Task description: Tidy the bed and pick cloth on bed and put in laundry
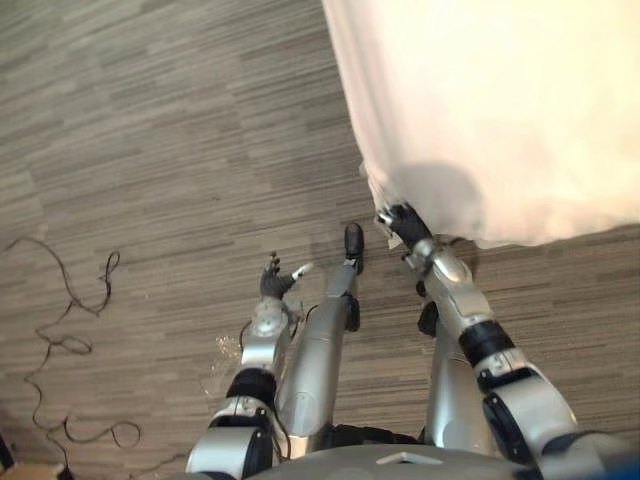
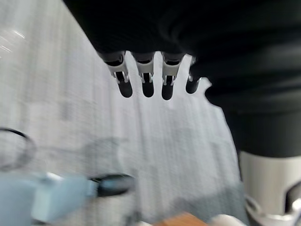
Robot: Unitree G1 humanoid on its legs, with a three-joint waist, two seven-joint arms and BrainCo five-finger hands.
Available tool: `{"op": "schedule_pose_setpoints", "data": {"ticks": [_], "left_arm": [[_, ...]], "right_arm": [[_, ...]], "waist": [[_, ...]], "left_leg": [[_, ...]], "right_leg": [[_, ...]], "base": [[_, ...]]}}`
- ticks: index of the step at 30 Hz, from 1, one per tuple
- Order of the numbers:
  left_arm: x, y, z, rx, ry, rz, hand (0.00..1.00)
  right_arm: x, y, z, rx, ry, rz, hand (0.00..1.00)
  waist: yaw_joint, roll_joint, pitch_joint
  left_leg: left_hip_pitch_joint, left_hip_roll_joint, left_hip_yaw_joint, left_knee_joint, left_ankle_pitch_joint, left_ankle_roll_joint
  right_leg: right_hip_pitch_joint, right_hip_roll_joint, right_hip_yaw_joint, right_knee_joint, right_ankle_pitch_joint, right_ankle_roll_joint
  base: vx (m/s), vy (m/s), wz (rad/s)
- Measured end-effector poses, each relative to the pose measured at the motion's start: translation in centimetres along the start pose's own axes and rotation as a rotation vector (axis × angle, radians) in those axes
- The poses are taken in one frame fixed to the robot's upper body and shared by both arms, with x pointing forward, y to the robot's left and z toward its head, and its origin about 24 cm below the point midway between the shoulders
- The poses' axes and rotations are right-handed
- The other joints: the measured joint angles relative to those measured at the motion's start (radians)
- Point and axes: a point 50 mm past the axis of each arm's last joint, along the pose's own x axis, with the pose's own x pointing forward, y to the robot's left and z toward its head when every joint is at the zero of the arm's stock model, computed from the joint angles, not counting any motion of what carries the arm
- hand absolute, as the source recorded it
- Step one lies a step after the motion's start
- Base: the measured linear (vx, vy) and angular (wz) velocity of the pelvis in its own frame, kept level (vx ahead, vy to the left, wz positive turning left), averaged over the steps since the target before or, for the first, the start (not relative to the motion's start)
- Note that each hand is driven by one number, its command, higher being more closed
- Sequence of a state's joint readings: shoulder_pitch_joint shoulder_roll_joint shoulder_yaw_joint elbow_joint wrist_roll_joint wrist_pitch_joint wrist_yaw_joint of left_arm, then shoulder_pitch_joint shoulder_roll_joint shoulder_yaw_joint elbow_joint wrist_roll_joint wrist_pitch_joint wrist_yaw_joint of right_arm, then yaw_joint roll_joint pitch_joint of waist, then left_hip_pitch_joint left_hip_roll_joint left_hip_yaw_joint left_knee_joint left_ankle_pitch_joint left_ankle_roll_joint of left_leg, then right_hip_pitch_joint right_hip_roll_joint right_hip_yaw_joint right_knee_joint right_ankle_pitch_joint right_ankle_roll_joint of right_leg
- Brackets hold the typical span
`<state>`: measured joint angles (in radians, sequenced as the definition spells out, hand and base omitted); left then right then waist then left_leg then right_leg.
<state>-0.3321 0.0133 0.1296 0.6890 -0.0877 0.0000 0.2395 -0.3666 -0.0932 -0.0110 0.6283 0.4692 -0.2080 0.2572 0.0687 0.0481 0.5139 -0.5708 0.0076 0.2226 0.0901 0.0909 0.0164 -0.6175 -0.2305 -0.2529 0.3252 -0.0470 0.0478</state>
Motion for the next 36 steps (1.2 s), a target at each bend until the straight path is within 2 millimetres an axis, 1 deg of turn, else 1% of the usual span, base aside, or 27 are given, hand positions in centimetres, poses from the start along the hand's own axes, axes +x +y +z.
{"op": "schedule_pose_setpoints", "data": {"ticks": [1,2,3,4,6,7,9,11,13,14,15,17,19,20,21,22,24,26,27,28,29,30,31,32,33,35,36], "left_arm": [[0.1,0.3,0.0,-0.009,0.009,0.008,0.0],[0.2,0.7,-0.1,-0.014,0.023,0.017,0.0],[0.3,0.8,-0.3,-0.016,0.033,0.02,0.0],[0.3,0.9,-0.7,-0.024,0.056,0.021,0.0],[0.2,1.1,-1.5,-0.032,0.094,0.016,0.0],[0.2,1.5,-1.9,-0.031,0.113,0.013,0.0],[0.1,2.2,-2.6,-0.016,0.143,0.018,0.0],[-0.3,3.3,-3.9,0.0,0.183,0.014,0.0],[-0.8,4.4,-5.0,0.011,0.217,0.018,0.0],[-1.2,5.3,-5.8,0.015,0.248,0.027,0.0],[-1.7,6.1,-6.6,0.018,0.277,0.039,0.0],[-2.8,7.0,-8.4,0.044,0.342,0.035,0.0],[-4.2,7.6,-10.2,0.063,0.41,0.034,0.0],[-5.2,8.0,-11.4,0.066,0.459,0.037,0.0],[-6.2,8.1,-12.4,0.08,0.496,0.033,0.0],[-6.8,8.2,-13.1,0.089,0.521,0.034,0.0],[-8.5,8.4,-14.9,0.095,0.593,0.039,0.0],[-9.7,8.1,-16.0,0.103,0.636,0.03,0.0],[-9.9,7.7,-16.2,0.112,0.643,0.015,0.0],[-9.9,6.9,-16.2,0.122,0.641,-0.017,0.0],[-9.6,5.8,-16.0,0.131,0.63,-0.051,0.0],[-9.2,5.0,-15.6,0.13,0.612,-0.077,0.0],[-8.2,3.6,-14.5,0.121,0.561,-0.117,0.0],[-7.3,2.9,-13.6,0.111,0.521,-0.126,0.0],[-5.8,2.3,-11.9,0.09,0.458,-0.111,0.0],[-3.6,1.4,-9.0,0.083,0.361,-0.106,0.0],[-2.3,0.9,-7.2,0.074,0.306,-0.102,0.0]], "right_arm": [[-0.6,-1.2,0.1,0.024,-0.017,-0.046,1.0],[-1.4,-2.6,0.0,0.054,-0.038,-0.101,1.0],[-2.1,-3.8,0.1,0.055,-0.047,-0.143,1.0],[-3.3,-5.5,0.1,0.055,-0.053,-0.196,1.0],[-4.8,-7.0,-0.1,0.071,-0.07,-0.254,1.0],[-5.6,-7.7,-0.2,0.091,-0.083,-0.294,1.0],[-7.2,-8.9,-0.7,0.13,-0.104,-0.375,1.0],[-9.3,-10.5,-0.3,0.173,-0.186,-0.465,1.0],[-10.3,-11.0,1.2,0.164,-0.298,-0.483,1.0],[-10.6,-10.9,2.6,0.14,-0.369,-0.463,1.0],[-10.7,-10.6,3.7,0.115,-0.421,-0.428,1.0],[-10.7,-9.6,5.4,0.078,-0.487,-0.35,1.0],[-10.3,-8.0,6.1,0.068,-0.511,-0.252,1.0],[-9.9,-6.6,6.1,0.074,-0.509,-0.177,1.0],[-9.6,-5.3,5.8,0.091,-0.5,-0.104,1.0],[-9.2,-4.4,5.6,0.112,-0.491,-0.052,1.0],[-8.5,-1.6,3.7,0.207,-0.408,0.08,1.0],[-8.0,0.6,2.2,0.28,-0.324,0.174,1.0],[-7.8,1.3,1.9,0.308,-0.305,0.199,1.0],[-7.4,2.1,1.8,0.334,-0.286,0.233,1.0],[-6.9,2.4,2.0,0.339,-0.283,0.252,1.0],[-6.3,2.6,2.5,0.334,-0.291,0.26,1.0],[-5.0,3.1,3.7,0.354,-0.328,0.272,1.0],[-3.7,3.5,4.7,0.36,-0.354,0.269,1.0],[-1.8,4.1,6.3,0.366,-0.401,0.25,1.0],[-0.3,4.2,8.0,0.395,-0.462,0.199,1.0],[0.5,3.9,8.8,0.423,-0.496,0.162,1.0]], "waist": [[-0.011,-0.009,0.001],[-0.024,-0.025,0.003],[-0.029,-0.033,0.002],[-0.031,-0.044,0.001],[-0.034,-0.058,-0.007],[-0.034,-0.069,-0.022],[-0.039,-0.078,-0.074],[-0.051,-0.077,-0.152],[-0.063,-0.069,-0.199],[-0.076,-0.065,-0.229],[-0.083,-0.06,-0.258],[-0.091,-0.052,-0.312],[-0.093,-0.05,-0.345],[-0.097,-0.048,-0.368],[-0.102,-0.045,-0.382],[-0.104,-0.042,-0.391],[-0.103,-0.036,-0.406],[-0.1,-0.026,-0.42],[-0.098,-0.022,-0.422],[-0.083,-0.013,-0.416],[-0.076,-0.001,-0.407],[-0.075,0.015,-0.393],[-0.074,0.036,-0.357],[-0.074,0.036,-0.324],[-0.068,0.035,-0.278],[-0.055,0.024,-0.213],[-0.05,0.019,-0.164]], "left_leg": [[0.009,0.002,0.013,0.002,-0.005,0.004],[0.03,0.006,0.033,-0.002,-0.011,0.004],[0.048,0.01,0.043,-0.002,-0.016,0.003],[0.09,0.018,0.058,-0.008,-0.025,0.001],[0.16,0.029,0.079,-0.035,-0.035,-0.007],[0.199,0.039,0.102,-0.051,-0.041,-0.011],[0.242,0.051,0.128,-0.079,-0.044,-0.011],[0.291,0.057,0.152,-0.112,-0.03,-0.022],[0.333,0.057,0.154,-0.126,-0.03,-0.024],[0.367,0.056,0.152,-0.132,-0.033,-0.029],[0.398,0.056,0.151,-0.148,-0.032,-0.039],[0.441,0.056,0.148,-0.163,-0.031,-0.055],[0.484,0.054,0.146,-0.17,-0.027,-0.064],[0.509,0.051,0.143,-0.178,-0.025,-0.069],[0.529,0.051,0.138,-0.18,-0.03,-0.076],[0.54,0.051,0.132,-0.18,-0.03,-0.077],[0.581,0.052,0.126,-0.18,-0.034,-0.082],[0.592,0.05,0.122,-0.179,-0.036,-0.085],[0.59,0.047,0.119,-0.178,-0.036,-0.085],[0.582,0.039,0.108,-0.178,-0.037,-0.085],[0.557,0.034,0.092,-0.176,-0.039,-0.084],[0.536,0.037,0.087,-0.173,-0.043,-0.08],[0.484,0.042,0.082,-0.157,-0.07,-0.064],[0.434,0.04,0.086,-0.136,-0.071,-0.064],[0.346,0.043,0.097,-0.112,-0.069,-0.066],[0.255,0.049,0.104,-0.107,-0.031,-0.069],[0.201,0.058,0.111,-0.108,0.006,-0.054]], "right_leg": [[0.004,0.002,0.01,-0.001,0.0,0.0],[0.017,0.006,0.024,-0.006,0.001,0.0],[0.033,0.011,0.03,-0.014,0.002,0.002],[0.073,0.02,0.038,-0.035,0.007,0.003],[0.139,0.035,0.044,-0.068,0.011,0.003],[0.173,0.046,0.047,-0.091,0.012,0.001],[0.215,0.061,0.043,-0.128,0.013,0.001],[0.266,0.072,0.036,-0.168,0.015,0.003],[0.317,0.077,0.022,-0.2,0.017,0.006],[0.361,0.08,0.014,-0.222,0.018,0.008],[0.394,0.085,0.006,-0.238,0.02,0.01],[0.447,0.089,-0.012,-0.264,0.02,0.011],[0.498,0.09,-0.016,-0.283,0.019,0.013],[0.528,0.09,-0.024,-0.293,0.014,0.022],[0.551,0.09,-0.029,-0.296,0.008,0.031],[0.568,0.09,-0.036,-0.299,0.007,0.032],[0.616,0.091,-0.039,-0.31,0.006,0.034],[0.633,0.089,-0.047,-0.313,0.004,0.036],[0.632,0.086,-0.051,-0.313,0.003,0.036],[0.622,0.077,-0.058,-0.303,-0.017,0.037],[0.589,0.067,-0.063,-0.276,-0.042,0.035],[0.552,0.064,-0.067,-0.242,-0.05,0.032],[0.474,0.055,-0.066,-0.171,-0.08,0.033],[0.411,0.043,-0.062,-0.128,-0.087,0.026],[0.316,0.034,-0.047,-0.085,-0.082,0.02],[0.21,0.036,-0.033,-0.06,-0.059,0.006],[0.151,0.042,-0.032,-0.046,-0.04,-0.008]], "base": [[0.01,0.016,-0.43],[0.03,0.011,-0.38],[0.06,-0.001,-0.45],[0.11,-0.014,-0.42],[0.11,-0.027,-0.38],[0.15,-0.036,-0.29],[0.19,-0.032,-0.16],[0.26,-0.016,-0.06],[0.25,-0.009,0.0],[0.24,-0.016,0.03],[0.22,-0.019,0.05],[0.19,-0.023,0.09],[0.16,-0.021,0.09],[0.12,-0.019,0.1],[0.12,-0.021,0.16],[0.09,-0.015,0.16],[0.04,-0.007,0.09],[-0.02,0.003,0.08],[-0.07,0.013,0.11],[-0.12,0.006,0.14],[-0.15,0.003,0.19],[-0.21,0.026,0.22],[-0.25,0.056,0.12],[-0.33,0.059,-0.03],[-0.31,0.023,-0.1],[-0.21,-0.015,-0.03],[-0.14,-0.026,0.04]]}}
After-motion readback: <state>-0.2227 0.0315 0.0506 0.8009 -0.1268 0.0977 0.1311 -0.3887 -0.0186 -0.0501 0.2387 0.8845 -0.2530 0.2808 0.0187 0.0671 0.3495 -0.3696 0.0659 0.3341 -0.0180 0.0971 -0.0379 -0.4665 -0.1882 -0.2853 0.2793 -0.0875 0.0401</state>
